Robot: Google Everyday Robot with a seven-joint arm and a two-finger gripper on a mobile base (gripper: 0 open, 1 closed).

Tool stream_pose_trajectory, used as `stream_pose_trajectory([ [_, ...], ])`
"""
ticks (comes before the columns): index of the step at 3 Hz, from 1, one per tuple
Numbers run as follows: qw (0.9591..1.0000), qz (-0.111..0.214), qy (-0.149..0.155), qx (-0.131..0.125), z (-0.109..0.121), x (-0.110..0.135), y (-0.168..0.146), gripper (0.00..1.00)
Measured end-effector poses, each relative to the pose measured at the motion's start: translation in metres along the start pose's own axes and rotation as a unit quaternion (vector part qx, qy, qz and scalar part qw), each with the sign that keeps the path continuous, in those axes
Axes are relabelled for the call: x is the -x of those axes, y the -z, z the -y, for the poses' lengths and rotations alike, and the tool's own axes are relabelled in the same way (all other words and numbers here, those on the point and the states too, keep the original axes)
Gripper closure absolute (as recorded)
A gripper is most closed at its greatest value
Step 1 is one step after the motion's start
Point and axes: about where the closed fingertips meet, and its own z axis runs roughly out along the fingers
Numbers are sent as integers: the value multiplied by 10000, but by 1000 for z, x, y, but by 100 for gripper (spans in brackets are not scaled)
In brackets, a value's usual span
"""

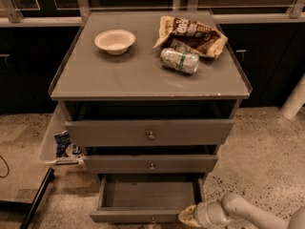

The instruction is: Close bottom drawer

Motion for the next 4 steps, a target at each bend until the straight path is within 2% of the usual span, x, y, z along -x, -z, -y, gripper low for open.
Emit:
stream_pose_trajectory([
  [1, 9995, -193, 39, -233, 8, -15, -13, 100],
  [2, 9994, -204, 39, -272, 9, -16, -13, 81],
  [4, 9994, -204, 39, -272, 9, -16, -13, 35],
])
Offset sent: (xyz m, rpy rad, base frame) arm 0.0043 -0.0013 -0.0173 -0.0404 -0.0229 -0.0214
